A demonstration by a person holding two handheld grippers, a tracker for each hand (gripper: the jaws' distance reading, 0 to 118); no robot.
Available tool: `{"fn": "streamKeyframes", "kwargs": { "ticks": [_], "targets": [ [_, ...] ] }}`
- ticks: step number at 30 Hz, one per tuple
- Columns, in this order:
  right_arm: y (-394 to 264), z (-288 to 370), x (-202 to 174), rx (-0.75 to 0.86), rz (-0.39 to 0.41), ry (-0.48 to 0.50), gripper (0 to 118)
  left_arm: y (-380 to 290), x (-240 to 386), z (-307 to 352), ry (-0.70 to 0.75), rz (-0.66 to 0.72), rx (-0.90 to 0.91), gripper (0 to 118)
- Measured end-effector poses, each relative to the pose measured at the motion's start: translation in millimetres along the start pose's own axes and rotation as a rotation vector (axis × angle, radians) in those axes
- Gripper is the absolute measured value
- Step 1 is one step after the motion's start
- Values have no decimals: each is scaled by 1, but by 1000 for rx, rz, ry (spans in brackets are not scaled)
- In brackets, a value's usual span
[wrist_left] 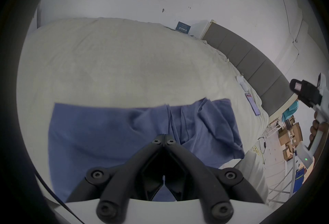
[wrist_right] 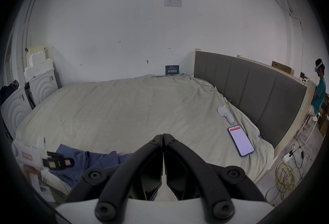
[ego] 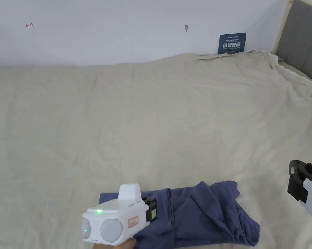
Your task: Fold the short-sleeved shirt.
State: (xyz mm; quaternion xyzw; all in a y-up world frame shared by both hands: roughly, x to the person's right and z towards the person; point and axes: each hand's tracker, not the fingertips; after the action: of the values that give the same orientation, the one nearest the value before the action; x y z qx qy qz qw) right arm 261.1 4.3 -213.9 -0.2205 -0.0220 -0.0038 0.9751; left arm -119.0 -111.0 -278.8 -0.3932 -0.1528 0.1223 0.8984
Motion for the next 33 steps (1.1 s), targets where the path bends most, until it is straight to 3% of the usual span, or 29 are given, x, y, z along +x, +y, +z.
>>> {"fn": "streamKeyframes", "kwargs": {
  "ticks": [7, 9, 10, 12, 14, 15, 23, 25, 31, 33],
  "targets": [
    [6, -4, -14, 11, 10, 23, 0, 35, -59, 53, 44, -30, 9, 0],
    [6, -6, -19, 6, 16, 29, 0, 38, -82, 60, 74, 1, -22, 10],
    [5, -8, -21, 5, 18, 31, 0, 38, -92, 61, 89, 24, -30, 18],
    [5, -11, -24, -2, 23, 38, 0, 37, -114, 63, 80, 56, -66, 59],
    [5, -13, -28, -8, 28, 43, 0, 32, -128, 59, 91, 77, -113, 92],
    [4, -14, -30, -10, 30, 47, 0, 29, -134, 56, 97, 87, -130, 97],
    [3, -16, -34, -25, 43, 54, 0, 6, -170, 17, -101, 230, -201, 97],
    [3, -15, -33, -26, 45, 50, 0, 3, -171, 7, -80, 242, -218, 95],
    [2, -14, -25, -29, 39, 28, 0, -1, -165, -3, -76, 204, -232, 76],
    [1, -14, -23, -30, 36, 23, 0, 2, -163, -4, -89, 214, -220, 51]
  ]
}}
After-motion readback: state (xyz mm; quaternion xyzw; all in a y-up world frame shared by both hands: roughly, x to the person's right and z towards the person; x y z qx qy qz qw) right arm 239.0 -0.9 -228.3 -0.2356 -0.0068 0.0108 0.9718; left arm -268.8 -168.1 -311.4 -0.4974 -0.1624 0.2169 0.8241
